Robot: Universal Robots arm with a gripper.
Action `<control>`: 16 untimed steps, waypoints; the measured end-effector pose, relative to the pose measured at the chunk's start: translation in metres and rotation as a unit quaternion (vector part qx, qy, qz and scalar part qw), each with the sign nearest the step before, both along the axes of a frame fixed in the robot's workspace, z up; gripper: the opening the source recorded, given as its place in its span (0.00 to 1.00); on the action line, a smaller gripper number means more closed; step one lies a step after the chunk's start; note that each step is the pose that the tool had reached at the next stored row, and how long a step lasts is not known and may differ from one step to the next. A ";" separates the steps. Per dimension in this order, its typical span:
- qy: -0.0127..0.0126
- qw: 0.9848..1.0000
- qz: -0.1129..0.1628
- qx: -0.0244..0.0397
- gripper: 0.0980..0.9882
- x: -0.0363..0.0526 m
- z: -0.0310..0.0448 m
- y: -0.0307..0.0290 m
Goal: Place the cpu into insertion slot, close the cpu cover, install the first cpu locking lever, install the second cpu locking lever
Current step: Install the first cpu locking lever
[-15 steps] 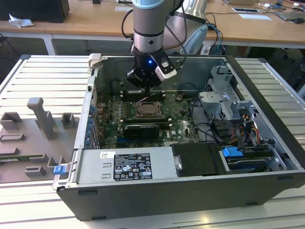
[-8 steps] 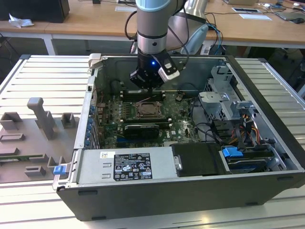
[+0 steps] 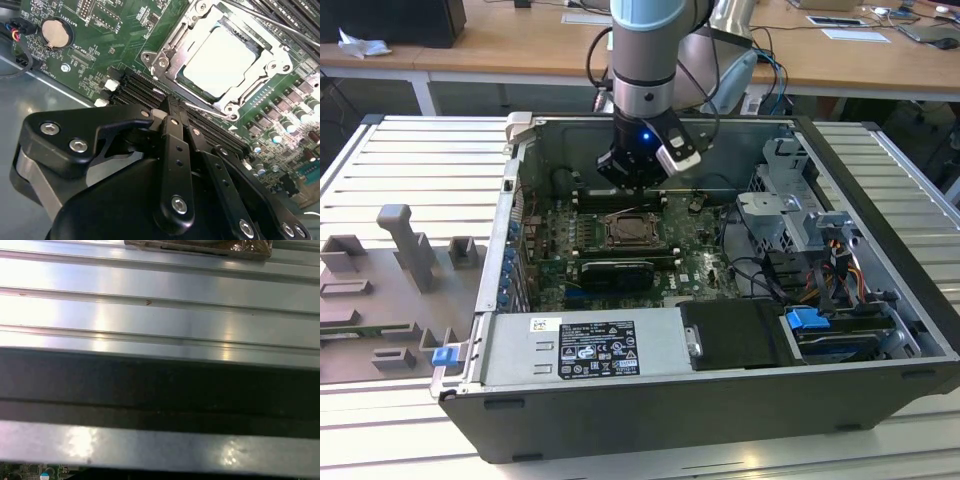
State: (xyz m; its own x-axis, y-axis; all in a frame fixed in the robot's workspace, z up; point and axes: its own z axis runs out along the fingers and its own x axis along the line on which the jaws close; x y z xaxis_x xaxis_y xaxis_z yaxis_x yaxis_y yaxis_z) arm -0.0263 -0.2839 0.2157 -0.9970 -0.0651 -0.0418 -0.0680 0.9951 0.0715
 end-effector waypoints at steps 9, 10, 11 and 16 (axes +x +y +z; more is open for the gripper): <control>0.000 1.000 0.000 -0.001 0.01 0.0032 -0.0106 0.0001; 0.000 1.000 0.000 -0.002 0.01 0.0032 -0.0110 0.0001; 0.000 1.000 0.000 -0.004 0.01 0.0031 -0.0117 0.0000; 0.000 1.000 0.000 -0.005 0.01 0.0032 -0.0147 0.0000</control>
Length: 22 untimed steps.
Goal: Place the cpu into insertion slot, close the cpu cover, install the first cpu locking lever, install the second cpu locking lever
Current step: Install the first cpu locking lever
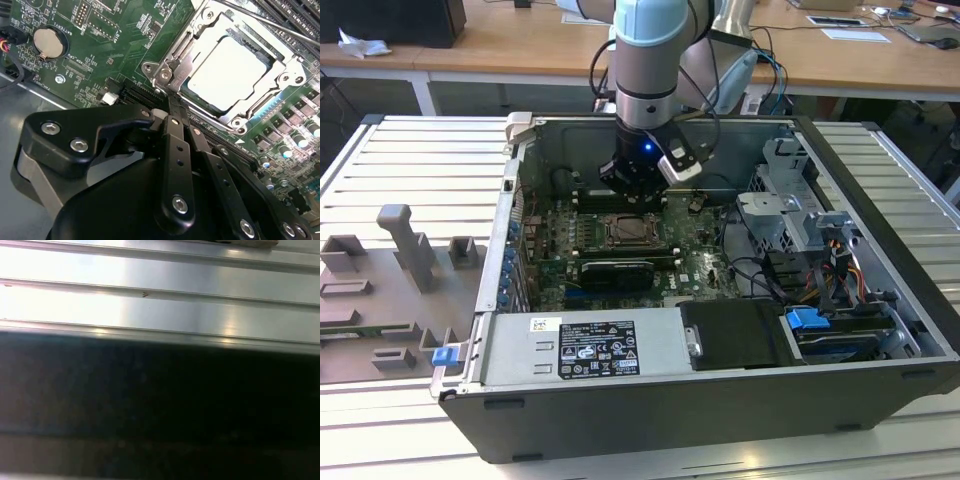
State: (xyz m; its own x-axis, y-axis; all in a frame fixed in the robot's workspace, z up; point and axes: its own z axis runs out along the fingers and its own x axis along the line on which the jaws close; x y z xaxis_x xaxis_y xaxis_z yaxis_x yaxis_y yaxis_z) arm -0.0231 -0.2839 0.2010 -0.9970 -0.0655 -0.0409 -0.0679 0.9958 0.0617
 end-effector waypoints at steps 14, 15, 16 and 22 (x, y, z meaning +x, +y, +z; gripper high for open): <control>0.000 1.000 0.000 0.001 0.01 0.0002 0.0147 -0.0021; 0.000 1.000 0.000 0.001 0.01 0.0003 0.0147 -0.0027; 0.000 1.000 0.000 0.001 0.01 0.0003 0.0147 -0.0031; 0.000 1.000 0.000 0.001 0.01 0.0002 0.0147 -0.0046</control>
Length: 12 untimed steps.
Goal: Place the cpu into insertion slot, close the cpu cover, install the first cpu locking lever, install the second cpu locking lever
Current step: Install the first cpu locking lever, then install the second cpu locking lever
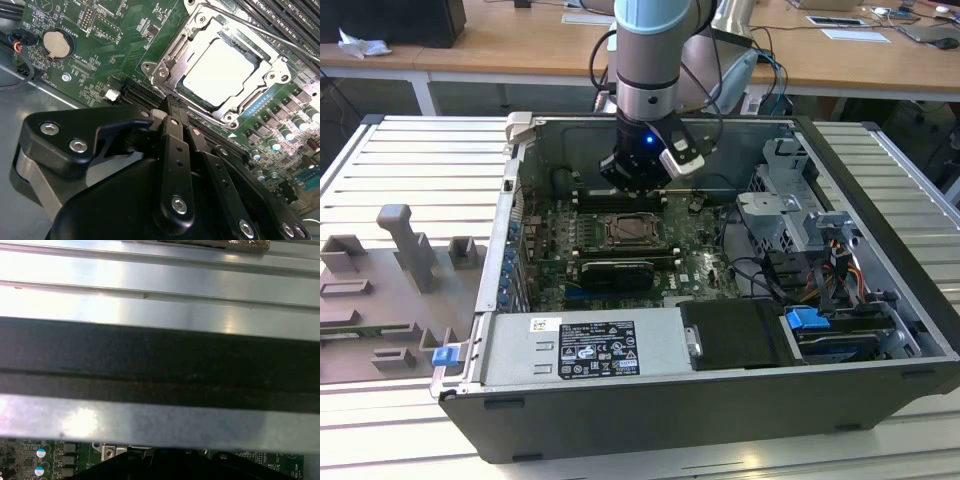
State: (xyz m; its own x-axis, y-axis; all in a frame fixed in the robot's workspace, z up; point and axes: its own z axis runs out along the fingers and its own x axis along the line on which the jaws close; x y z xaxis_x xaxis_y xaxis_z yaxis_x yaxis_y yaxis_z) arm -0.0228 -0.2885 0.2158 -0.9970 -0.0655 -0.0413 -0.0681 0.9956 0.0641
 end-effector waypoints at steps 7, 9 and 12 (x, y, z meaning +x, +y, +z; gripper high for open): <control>0.000 1.000 0.000 0.000 0.01 0.0000 0.0000 -0.0013; 0.000 1.000 0.000 0.000 0.01 0.0000 0.0000 -0.0025; 0.000 1.000 0.000 0.000 0.01 0.0000 0.0000 -0.0043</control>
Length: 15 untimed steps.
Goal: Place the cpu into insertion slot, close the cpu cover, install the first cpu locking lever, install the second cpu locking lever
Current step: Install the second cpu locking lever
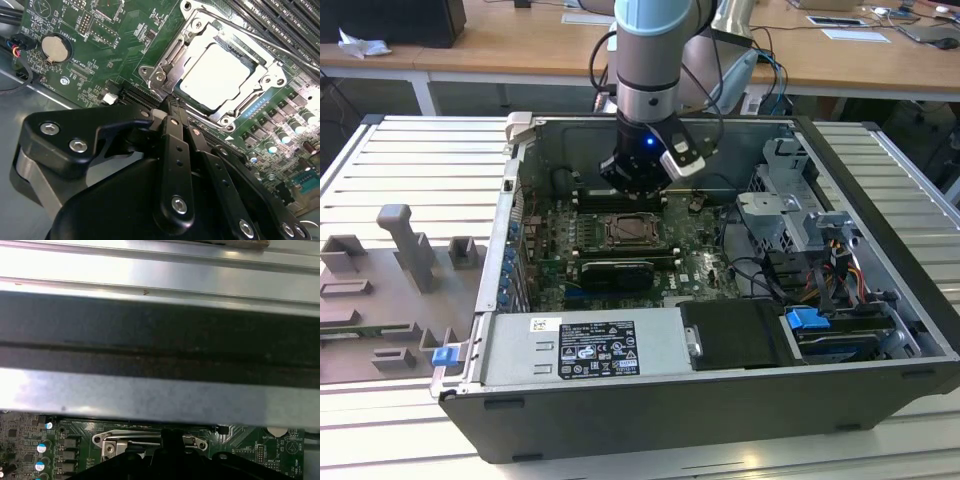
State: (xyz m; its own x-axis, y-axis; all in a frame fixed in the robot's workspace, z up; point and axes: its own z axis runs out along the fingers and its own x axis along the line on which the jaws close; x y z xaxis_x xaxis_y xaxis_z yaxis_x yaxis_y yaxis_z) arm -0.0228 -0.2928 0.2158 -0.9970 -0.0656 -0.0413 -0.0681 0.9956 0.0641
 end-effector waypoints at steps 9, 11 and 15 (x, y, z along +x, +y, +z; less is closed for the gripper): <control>0.000 1.000 0.000 0.000 0.01 0.0000 0.0067 -0.0018; 0.000 1.000 0.000 0.000 0.01 -0.0001 0.0128 -0.0019; 0.000 1.000 0.000 0.000 0.01 -0.0001 0.0330 -0.0020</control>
State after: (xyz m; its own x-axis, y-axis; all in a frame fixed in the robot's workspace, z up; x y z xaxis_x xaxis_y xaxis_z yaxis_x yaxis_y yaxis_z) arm -0.0229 -0.2948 0.2488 -0.9970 -0.0655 -0.0413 -0.0681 0.9956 0.0641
